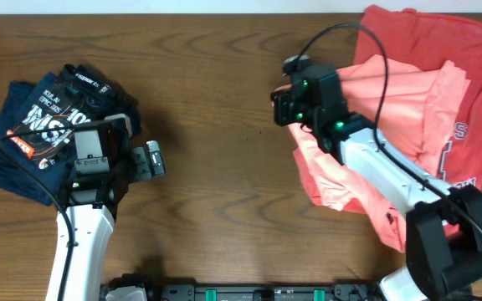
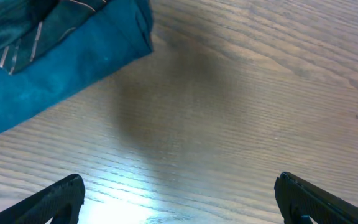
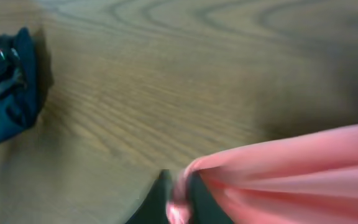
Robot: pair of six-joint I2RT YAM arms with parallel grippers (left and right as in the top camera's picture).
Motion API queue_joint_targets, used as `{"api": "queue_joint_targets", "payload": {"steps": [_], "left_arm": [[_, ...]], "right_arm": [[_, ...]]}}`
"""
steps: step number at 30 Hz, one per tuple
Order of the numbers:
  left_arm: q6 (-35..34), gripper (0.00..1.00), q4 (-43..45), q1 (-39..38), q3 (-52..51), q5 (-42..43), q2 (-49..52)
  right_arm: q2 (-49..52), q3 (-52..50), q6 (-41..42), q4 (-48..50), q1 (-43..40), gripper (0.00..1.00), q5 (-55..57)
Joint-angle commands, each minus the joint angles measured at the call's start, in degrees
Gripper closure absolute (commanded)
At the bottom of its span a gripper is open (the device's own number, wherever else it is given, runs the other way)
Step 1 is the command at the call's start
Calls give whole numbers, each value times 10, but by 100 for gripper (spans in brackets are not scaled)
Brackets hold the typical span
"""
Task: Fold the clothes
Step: 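Lift the pink shirt with the right gripper and pull it leftward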
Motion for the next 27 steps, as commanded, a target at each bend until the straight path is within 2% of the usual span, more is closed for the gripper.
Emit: {"api": "queue_joint_targets", "payload": {"steps": [1,2,5,7,11,15,21,27], "left_arm": [[-5,2,6,2,9,57,1],[-5,1,11,1,9,75,1],[-6,1,20,-10,9,110,4],[-6,1,21,-28,9,119,9],[-26,2,38,-90,9,121,31],[-50,2,96,-164,9,123,75],[-73,2,261,-261,9,123,181],[-128,2,474,-290,9,123,317]], "right_arm": [[-8,0,-14,-7,-10,57,52],[-15,1,-21,-18,-18,51,72],[-49,1,-32,-74,-48,16,121],[-79,1,-32,-133,-83,1,155],[-122,1,-32,-272,-169,1,180],[-141,1,-32,-385,-238,1,180],[-143,1,-31,-476,-316,1,168],[-143,1,-32,-506,-344,1,160]]}}
